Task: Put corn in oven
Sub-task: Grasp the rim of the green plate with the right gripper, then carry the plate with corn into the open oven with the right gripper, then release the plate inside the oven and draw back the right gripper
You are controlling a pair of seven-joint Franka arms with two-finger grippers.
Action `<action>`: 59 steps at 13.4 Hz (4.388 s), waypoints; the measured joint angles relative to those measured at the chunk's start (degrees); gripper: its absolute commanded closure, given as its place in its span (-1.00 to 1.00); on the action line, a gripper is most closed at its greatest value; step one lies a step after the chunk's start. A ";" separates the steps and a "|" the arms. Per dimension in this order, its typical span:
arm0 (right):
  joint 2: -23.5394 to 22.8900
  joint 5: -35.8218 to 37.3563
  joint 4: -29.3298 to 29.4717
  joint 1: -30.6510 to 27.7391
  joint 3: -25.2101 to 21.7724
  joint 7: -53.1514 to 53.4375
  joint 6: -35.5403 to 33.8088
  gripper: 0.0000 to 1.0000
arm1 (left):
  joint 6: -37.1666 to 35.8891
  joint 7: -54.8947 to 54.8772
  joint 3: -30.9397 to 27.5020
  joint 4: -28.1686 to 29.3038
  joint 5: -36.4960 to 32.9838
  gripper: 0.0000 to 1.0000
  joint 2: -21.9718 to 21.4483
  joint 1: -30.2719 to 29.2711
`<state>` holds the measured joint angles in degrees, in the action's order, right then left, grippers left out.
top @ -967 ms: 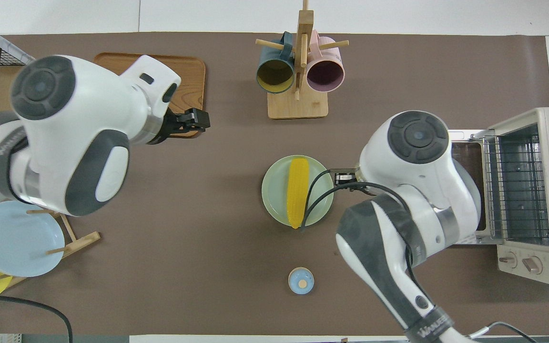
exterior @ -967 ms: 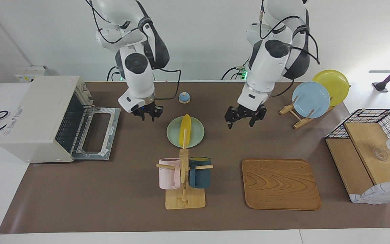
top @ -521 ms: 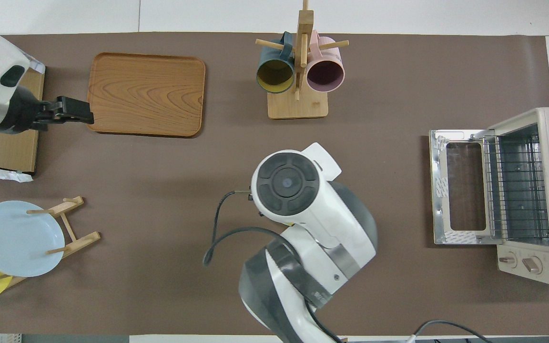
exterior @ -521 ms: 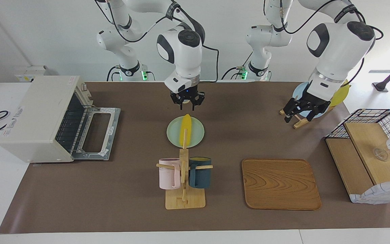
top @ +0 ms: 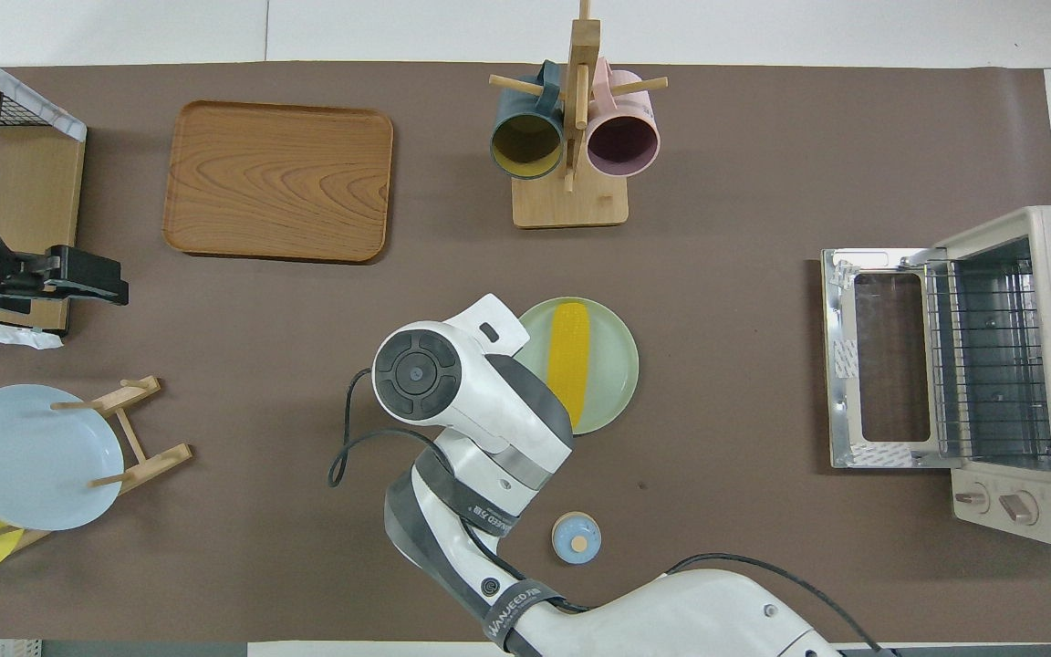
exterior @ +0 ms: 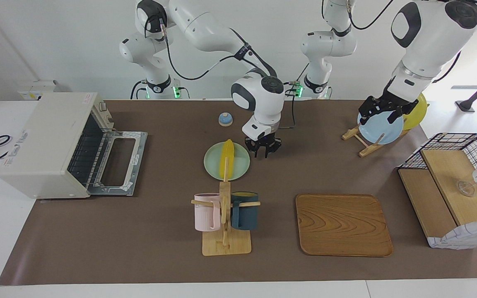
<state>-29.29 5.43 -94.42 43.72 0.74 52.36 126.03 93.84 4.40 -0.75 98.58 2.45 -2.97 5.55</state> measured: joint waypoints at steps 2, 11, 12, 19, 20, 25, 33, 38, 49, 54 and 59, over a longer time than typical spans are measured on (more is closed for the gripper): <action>0.37 3.17 -0.83 0.02 0.00 -0.06 -0.17 0.17 | -0.73 0.00 0.63 0.00 -0.07 -1.00 -0.29 -0.71; 2.39 5.23 -6.84 -1.29 -0.06 -3.69 1.03 0.20 | 2.28 0.00 1.77 0.99 -0.17 -1.00 0.27 -3.64; 2.43 5.24 -6.98 -1.41 -0.06 -3.73 1.03 0.47 | 2.32 0.00 1.78 0.99 -0.17 -1.00 0.27 -3.64; 3.53 5.84 -6.41 -2.25 -0.14 -7.34 -3.15 1.00 | 3.05 0.00 1.90 1.00 -0.17 -1.00 0.27 -3.64; 3.77 5.86 -5.43 -2.73 -0.17 -9.34 -5.86 1.00 | 3.37 0.00 1.92 1.02 -0.17 -1.00 0.27 -3.64; 4.61 8.96 1.55 -4.85 -0.50 -13.98 -20.67 1.00 | 4.39 0.00 1.93 0.50 -0.18 -1.00 0.63 -3.68; 20.70 9.46 -13.07 -24.54 -1.01 -28.84 -29.94 1.00 | -2.34 0.00 1.93 -3.92 -0.19 -1.00 1.29 -3.69; 27.03 10.68 -24.00 -34.12 -1.06 -34.33 -23.89 1.00 | -2.28 0.00 1.93 -3.93 -0.19 -1.00 1.63 -3.69; 28.15 14.96 -29.02 -42.98 -0.80 -44.92 -15.64 1.00 | -0.66 -0.04 1.99 -4.30 -0.20 -1.00 2.42 -3.69; 28.17 15.18 -29.13 -46.80 -0.81 -51.56 -13.83 0.79 | -0.63 -0.06 1.98 -4.53 -0.20 -1.00 2.73 -3.69; 28.16 15.18 -29.50 -47.10 -0.70 -51.95 -13.11 0.61 | -0.71 -0.19 2.00 -4.53 -0.61 -1.00 3.05 -3.69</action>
<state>-1.12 20.61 -123.92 -3.37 0.04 0.41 112.93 93.12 4.21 1.25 94.05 1.84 0.08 1.86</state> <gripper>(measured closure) 0.797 0.000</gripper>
